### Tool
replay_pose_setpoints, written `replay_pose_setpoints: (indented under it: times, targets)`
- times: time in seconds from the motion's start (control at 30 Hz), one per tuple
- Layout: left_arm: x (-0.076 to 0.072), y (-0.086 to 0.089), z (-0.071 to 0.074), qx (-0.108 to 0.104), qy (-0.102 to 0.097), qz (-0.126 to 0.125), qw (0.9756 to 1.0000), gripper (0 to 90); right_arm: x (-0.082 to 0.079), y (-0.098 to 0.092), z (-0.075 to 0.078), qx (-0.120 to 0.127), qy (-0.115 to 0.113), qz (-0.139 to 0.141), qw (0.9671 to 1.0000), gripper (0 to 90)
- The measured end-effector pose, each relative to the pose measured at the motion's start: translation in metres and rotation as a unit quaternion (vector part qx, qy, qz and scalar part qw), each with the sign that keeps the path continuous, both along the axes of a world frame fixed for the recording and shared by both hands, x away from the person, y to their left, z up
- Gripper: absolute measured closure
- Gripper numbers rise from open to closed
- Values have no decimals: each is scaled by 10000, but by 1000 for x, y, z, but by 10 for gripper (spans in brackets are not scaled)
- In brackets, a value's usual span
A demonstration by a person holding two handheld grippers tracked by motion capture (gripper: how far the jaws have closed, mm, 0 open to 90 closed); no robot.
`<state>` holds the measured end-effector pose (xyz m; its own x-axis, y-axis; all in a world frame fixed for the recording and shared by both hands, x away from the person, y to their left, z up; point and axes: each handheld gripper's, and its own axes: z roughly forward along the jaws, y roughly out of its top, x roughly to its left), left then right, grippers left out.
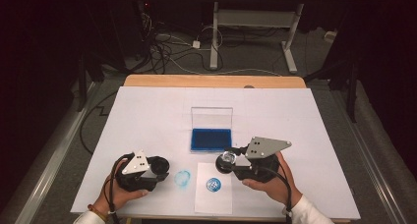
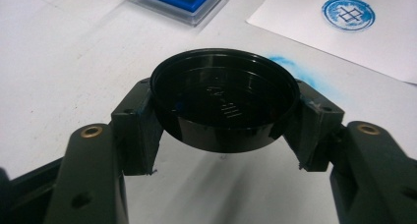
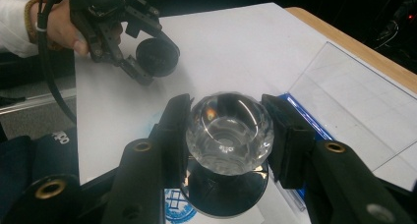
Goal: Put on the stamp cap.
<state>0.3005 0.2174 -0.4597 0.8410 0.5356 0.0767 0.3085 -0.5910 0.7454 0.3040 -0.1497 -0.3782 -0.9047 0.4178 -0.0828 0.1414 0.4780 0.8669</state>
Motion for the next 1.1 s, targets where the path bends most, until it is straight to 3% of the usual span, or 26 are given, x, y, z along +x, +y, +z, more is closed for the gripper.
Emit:
replay_pose_setpoints:
  times: [0.33, 0.53, 0.87, 1.1]
  targets:
    - [6, -7, 1, -33, 34, -131, 9999, 365, 1, -7, 5, 120, -76, -95, 9999, 574]
    - [6, -20, 2, -181, 104, -274, 9994, 364, 1, -12, 9, 213, -117, -177, 9995, 573]
    - [-7, -44, 10, -576, 192, -619, 9962, 365, -5, -6, 15, 331, -197, -12, 9993, 573]
    - [-7, -66, 11, -631, 242, -840, 9942, 365, -7, -4, 19, 450, -185, 81, 9988, 573]
